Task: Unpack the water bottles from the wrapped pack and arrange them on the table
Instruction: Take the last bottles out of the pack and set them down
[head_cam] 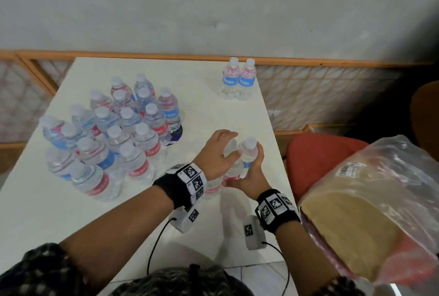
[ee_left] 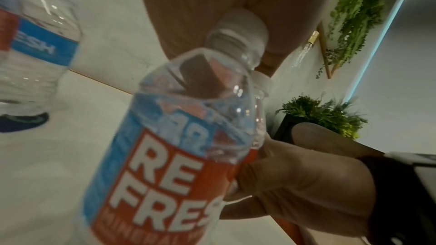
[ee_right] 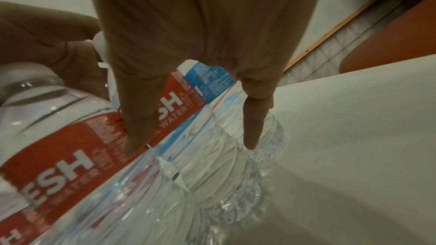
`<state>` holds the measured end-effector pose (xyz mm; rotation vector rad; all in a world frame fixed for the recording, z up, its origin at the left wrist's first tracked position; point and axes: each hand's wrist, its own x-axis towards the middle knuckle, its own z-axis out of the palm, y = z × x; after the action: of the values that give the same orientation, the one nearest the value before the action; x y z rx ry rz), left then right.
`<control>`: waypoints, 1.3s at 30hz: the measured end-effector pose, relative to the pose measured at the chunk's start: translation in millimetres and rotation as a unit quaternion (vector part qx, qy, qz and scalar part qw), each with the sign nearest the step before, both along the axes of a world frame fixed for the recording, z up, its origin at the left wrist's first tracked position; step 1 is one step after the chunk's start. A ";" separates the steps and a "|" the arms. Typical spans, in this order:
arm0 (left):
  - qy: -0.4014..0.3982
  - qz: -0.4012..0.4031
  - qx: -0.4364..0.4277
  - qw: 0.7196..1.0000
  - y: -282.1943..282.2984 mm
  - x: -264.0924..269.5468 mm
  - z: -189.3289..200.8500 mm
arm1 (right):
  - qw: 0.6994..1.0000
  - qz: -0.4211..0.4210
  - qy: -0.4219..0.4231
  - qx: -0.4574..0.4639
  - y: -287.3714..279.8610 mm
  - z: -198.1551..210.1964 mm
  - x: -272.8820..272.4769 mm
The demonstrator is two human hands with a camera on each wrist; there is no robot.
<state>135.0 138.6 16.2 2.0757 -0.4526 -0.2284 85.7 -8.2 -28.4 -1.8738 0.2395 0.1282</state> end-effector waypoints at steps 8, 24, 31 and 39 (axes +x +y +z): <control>0.012 0.088 0.094 0.992 43.4 20.0 2.9 | 0.992 0.121 -0.032 -0.004 43.3 -16.6 48.4; -0.088 0.112 0.211 0.967 171.0 15.9 49.5 | 0.970 0.245 0.013 -0.003 96.3 -38.9 34.8; -0.028 0.071 0.317 0.945 203.1 12.1 26.5 | 0.977 0.212 0.001 0.011 155.9 -34.7 27.5; -0.021 0.018 0.309 0.951 222.8 13.4 34.7 | 0.988 0.156 -0.015 0.006 202.1 -45.0 24.9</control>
<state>148.4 361.4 50.9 2.7037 -0.3985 -0.3362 110.6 193.9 -73.3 -1.8897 -0.0770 0.3130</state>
